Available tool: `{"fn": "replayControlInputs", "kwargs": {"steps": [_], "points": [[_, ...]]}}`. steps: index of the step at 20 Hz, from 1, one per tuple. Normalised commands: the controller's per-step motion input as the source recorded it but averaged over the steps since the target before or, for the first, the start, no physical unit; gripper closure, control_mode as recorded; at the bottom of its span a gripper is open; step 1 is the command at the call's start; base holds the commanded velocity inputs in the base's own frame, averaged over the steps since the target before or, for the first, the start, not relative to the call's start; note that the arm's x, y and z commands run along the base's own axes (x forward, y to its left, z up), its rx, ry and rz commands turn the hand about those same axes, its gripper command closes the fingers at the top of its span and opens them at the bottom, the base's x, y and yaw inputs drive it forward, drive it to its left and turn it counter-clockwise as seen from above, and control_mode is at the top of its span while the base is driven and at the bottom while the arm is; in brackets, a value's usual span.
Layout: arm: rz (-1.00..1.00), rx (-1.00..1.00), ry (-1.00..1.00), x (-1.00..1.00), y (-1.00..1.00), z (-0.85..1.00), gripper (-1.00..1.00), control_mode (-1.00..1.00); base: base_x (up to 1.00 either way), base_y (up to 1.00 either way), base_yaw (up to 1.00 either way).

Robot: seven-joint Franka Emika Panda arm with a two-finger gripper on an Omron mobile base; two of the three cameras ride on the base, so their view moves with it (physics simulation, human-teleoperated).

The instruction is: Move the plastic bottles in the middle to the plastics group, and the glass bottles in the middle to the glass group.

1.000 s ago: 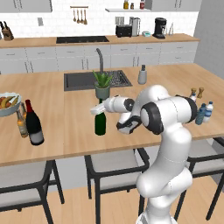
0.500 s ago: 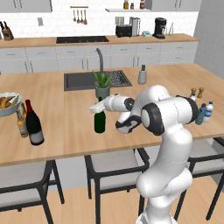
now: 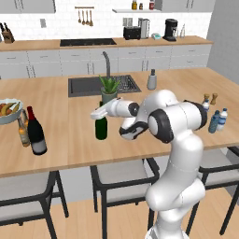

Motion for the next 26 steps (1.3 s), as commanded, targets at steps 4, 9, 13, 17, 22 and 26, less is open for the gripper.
{"fn": "replayControlInputs", "kwargs": {"steps": [4, 9, 13, 17, 22, 26], "points": [[0.06, 0.00, 0.00, 0.13, 0.26, 0.12, 1.00, -1.00, 0.00, 0.00, 0.00], [0.04, 0.00, 0.00, 0.12, 0.10, 0.11, 1.00, -1.00, 0.00, 0.00, 0.00], [0.02, 0.00, 0.00, 0.02, 0.02, 0.01, 1.00, -1.00, 0.00, 0.00, 0.00], [0.01, 0.00, 0.00, 0.08, 0.10, 0.00, 1.00, -1.00, 0.00, 0.00, 0.00], [0.00, 0.00, 0.00, 0.08, 0.24, 0.00, 1.00, -1.00, 0.00, 0.00, 0.00], [0.01, 0.00, 0.00, 0.03, 0.50, 0.06, 1.00, -1.00, 0.00, 0.00, 0.00]]}}
